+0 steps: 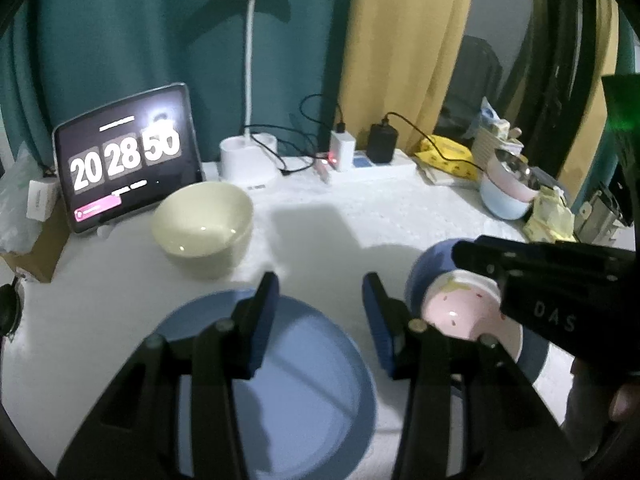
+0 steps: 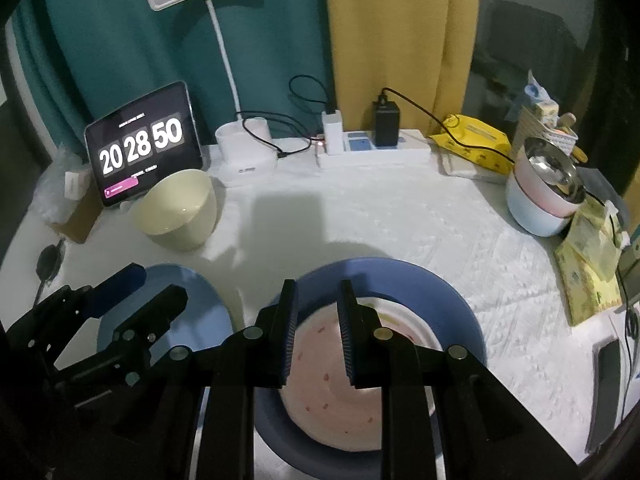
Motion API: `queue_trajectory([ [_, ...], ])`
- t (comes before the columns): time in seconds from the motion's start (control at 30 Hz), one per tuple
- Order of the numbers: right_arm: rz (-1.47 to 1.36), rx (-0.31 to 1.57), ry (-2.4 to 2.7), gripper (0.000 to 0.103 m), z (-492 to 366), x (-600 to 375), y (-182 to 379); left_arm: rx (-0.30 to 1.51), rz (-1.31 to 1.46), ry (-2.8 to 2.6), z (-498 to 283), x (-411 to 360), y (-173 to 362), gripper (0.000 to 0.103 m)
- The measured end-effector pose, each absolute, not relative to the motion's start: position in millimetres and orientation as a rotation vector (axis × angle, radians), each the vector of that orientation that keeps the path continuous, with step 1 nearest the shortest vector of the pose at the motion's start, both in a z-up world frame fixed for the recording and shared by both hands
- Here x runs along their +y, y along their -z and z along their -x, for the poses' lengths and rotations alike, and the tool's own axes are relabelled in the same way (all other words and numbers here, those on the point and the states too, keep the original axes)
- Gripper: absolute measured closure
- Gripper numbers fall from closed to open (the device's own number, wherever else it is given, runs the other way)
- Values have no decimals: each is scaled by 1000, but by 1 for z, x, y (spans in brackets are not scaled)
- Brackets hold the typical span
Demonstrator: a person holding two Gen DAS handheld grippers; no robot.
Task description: Organize plates and bowls
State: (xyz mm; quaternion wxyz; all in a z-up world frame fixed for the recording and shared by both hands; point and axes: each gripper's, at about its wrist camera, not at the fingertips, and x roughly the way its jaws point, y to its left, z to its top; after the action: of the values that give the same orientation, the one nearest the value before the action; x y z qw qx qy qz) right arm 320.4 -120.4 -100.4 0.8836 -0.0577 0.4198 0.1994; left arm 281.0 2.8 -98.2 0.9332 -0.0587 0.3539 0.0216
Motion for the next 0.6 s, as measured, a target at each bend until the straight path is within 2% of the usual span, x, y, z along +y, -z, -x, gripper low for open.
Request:
queue_trajectory([
  [0.6,175,886,-457,82,-334,-61,105,707,162,-100,-286,59,96,58],
])
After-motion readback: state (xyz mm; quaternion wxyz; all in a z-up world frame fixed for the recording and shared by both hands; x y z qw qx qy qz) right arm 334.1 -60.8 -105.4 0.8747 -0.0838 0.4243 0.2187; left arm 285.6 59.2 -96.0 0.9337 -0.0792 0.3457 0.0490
